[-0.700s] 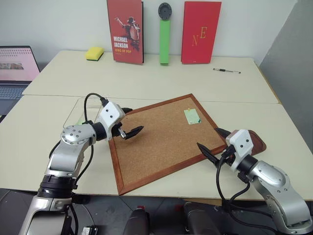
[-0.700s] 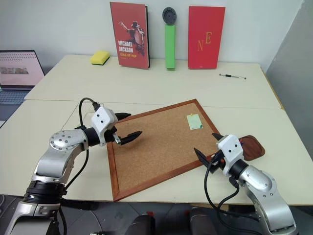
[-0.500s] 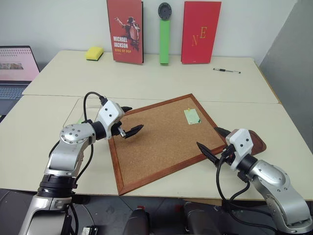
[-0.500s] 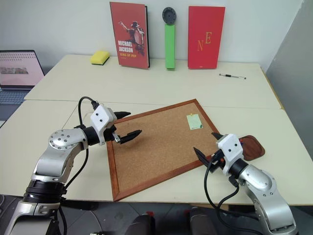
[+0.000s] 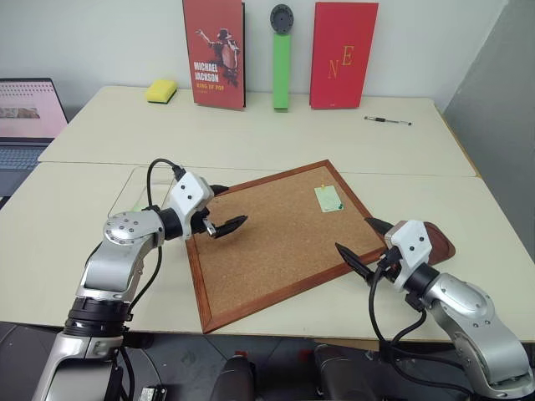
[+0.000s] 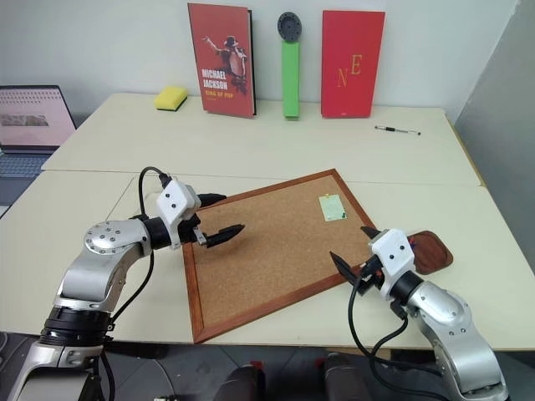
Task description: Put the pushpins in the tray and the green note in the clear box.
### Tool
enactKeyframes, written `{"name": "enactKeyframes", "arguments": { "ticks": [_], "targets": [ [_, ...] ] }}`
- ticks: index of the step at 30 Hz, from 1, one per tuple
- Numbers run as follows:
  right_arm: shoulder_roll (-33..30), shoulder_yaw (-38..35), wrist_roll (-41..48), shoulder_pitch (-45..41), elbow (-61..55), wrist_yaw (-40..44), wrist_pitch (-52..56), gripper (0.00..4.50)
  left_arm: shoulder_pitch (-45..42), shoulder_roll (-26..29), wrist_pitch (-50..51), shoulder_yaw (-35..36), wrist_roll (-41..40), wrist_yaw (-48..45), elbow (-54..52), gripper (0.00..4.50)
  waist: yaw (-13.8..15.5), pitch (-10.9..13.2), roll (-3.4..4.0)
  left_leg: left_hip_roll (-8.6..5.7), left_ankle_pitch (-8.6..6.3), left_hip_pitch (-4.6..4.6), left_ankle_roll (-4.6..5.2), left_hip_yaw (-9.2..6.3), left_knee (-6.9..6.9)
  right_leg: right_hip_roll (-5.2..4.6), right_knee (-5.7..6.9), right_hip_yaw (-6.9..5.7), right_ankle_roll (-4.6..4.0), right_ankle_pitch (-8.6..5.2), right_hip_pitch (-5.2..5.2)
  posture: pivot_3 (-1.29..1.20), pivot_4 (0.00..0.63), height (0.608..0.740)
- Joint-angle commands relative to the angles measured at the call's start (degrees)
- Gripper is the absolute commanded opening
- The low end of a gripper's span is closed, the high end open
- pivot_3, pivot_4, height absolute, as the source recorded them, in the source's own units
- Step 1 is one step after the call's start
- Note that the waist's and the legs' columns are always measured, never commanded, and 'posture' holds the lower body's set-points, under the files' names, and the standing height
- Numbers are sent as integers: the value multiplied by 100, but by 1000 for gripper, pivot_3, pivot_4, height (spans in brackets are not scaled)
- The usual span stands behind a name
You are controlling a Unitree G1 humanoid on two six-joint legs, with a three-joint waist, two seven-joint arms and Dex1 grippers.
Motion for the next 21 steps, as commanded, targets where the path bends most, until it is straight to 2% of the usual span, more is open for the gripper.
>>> {"name": "enactKeyframes", "arguments": {
  "ticks": [1,6,13,21],
  "targets": [
    [-56,-26,46,-110,-148,55,7,4500,-128,-24,-9,-33,-110,-95,-229,4464,0,0,0,0,0,0,0,0,0,0,0,0,0,0,0,0,150,740],
    [-139,-69,87,-136,-147,128,52,4500,-142,-38,-121,-189,-43,-250,-170,4464,0,0,0,0,0,0,0,0,1,0,0,0,0,0,0,0,150,740],
    [-257,-27,49,-239,-100,201,141,4500,-213,-92,-275,-390,-6,-446,26,3247,1,0,0,0,0,0,0,0,1,1,1,-1,0,0,0,0,150,740],
    [-141,62,71,-801,280,167,345,4500,-653,-494,-580,-749,218,-488,788,1712,1,0,0,-1,0,1,0,0,4,1,3,0,3,2,1,0,150,740]
  ]
}}
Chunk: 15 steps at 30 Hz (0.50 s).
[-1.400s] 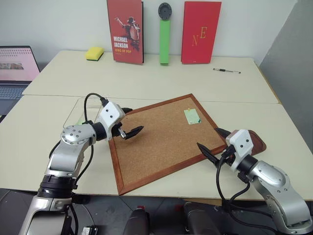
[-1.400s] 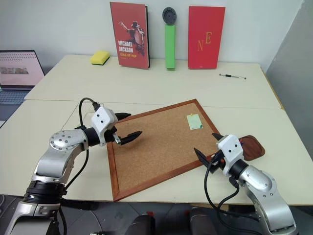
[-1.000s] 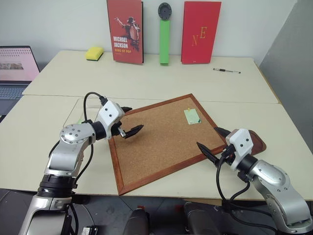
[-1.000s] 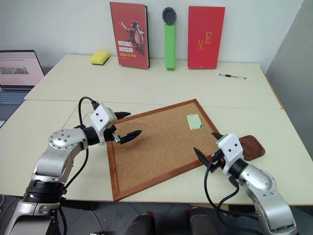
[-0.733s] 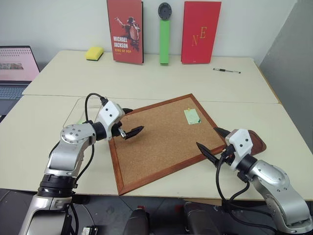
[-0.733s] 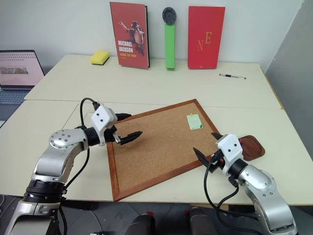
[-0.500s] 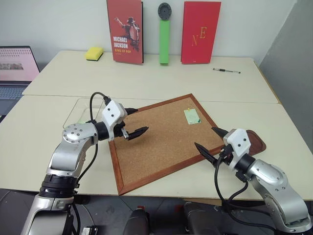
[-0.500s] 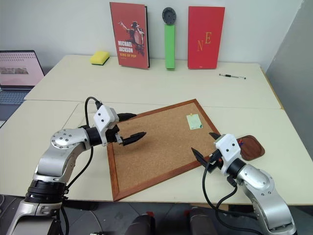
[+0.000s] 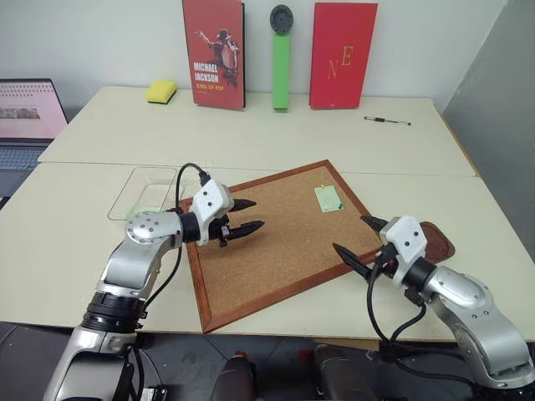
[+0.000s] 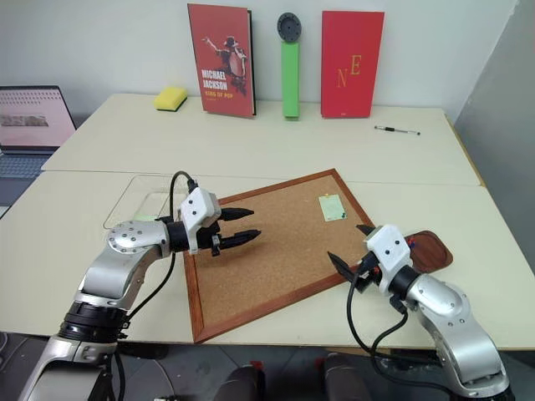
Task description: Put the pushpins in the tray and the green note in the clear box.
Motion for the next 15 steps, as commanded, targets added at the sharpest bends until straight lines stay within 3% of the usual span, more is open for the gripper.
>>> {"name": "enactKeyframes", "arguments": {
  "ticks": [1,9,15],
  "targets": [
    [51,64,-8,-375,197,-26,79,4500,-349,-203,-265,-67,106,2,400,1536,0,0,0,0,0,0,0,0,0,0,-1,0,14,8,0,0,150,740],
    [373,103,-119,-1497,989,-432,640,4500,-615,-576,-666,-189,302,-33,1308,96,-4,0,1,-1,0,-3,0,0,-1,1,1,0,26,16,-3,0,150,740],
    [578,201,-87,-2374,1860,-424,889,4500,-552,-678,-1083,-438,693,-50,1986,20,-6,0,1,-3,0,-8,1,1,-3,0,0,2,26,17,-7,0,150,740]
  ]
}}
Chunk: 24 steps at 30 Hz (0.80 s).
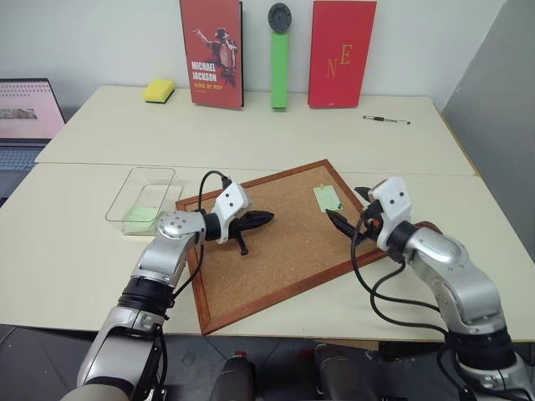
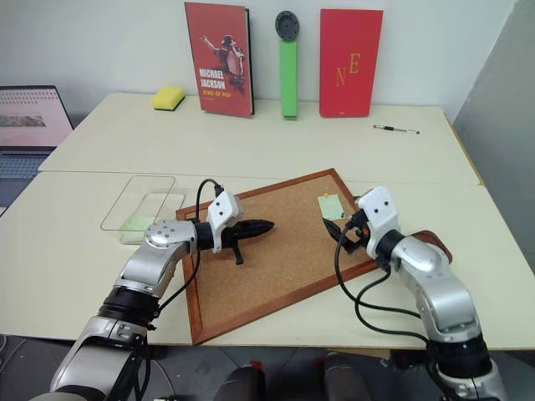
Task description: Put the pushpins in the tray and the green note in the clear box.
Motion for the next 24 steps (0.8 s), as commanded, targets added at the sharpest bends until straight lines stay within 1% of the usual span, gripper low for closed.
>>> {"name": "enactKeyframes", "arguments": {
  "ticks": [1,7,12,20,24],
  "targets": [
    [143,20,0,-612,512,40,31,4500,-27,-61,-368,-181,276,-34,323,20,4,0,0,0,0,0,0,-2,1,0,1,-2,0,0,0,0,150,740],
    [379,202,-321,-1377,2020,105,-590,4500,164,-76,-488,-212,351,-27,230,20,2,-1,0,0,0,6,0,-1,1,0,2,-1,1,0,5,0,150,740],
    [603,352,-580,-1856,3224,213,-1181,4500,393,-7,-396,-251,363,-69,-98,20,-1,-1,1,1,0,6,1,0,-3,0,1,-1,0,0,4,0,150,740],
    [955,227,-842,-2571,5028,143,-2160,4500,610,81,-104,-241,331,-64,-582,20,-45,-2,2,1,-1,7,1,0,-4,0,2,0,-1,0,4,0,150,740],
    [1008,145,-934,-2805,5627,40,-2459,3811,615,113,-7,-227,329,-67,-666,0,-53,-1,2,1,-1,7,1,0,-4,0,2,0,-1,0,4,0,150,740]
  ]
}}
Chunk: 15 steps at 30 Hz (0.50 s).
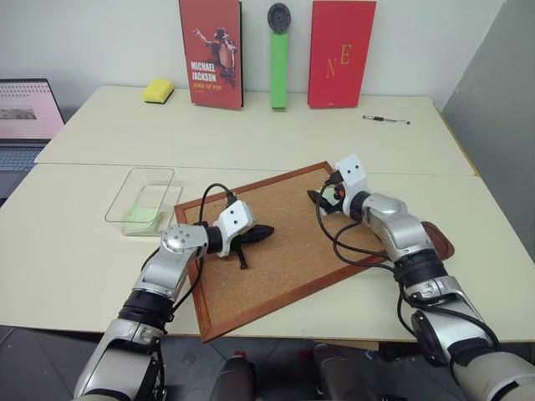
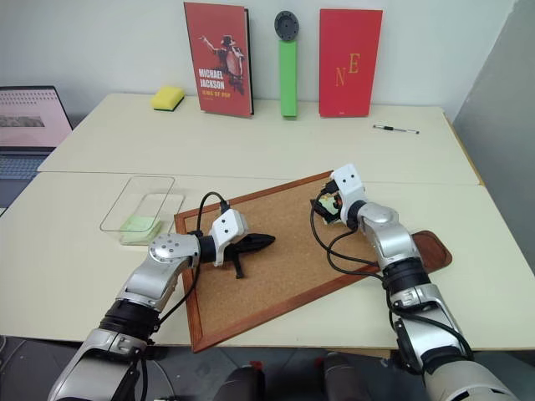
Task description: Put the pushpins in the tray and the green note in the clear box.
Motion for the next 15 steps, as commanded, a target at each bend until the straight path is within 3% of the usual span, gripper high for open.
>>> {"name": "enactKeyframes", "arguments": {
  "ticks": [1,15],
  "targets": [
    [15,-207,-79,-298,391,-86,-377,3495,98,61,143,-115,70,-94,-82,0,-5,0,0,0,0,0,0,0,0,0,0,1,0,0,0,0,150,740],
    [149,-174,-140,-319,640,66,-406,725,-128,71,40,-44,115,-23,225,0,-34,0,1,0,1,3,1,-1,2,0,7,0,0,1,0,0,150,740]
  ]
}}
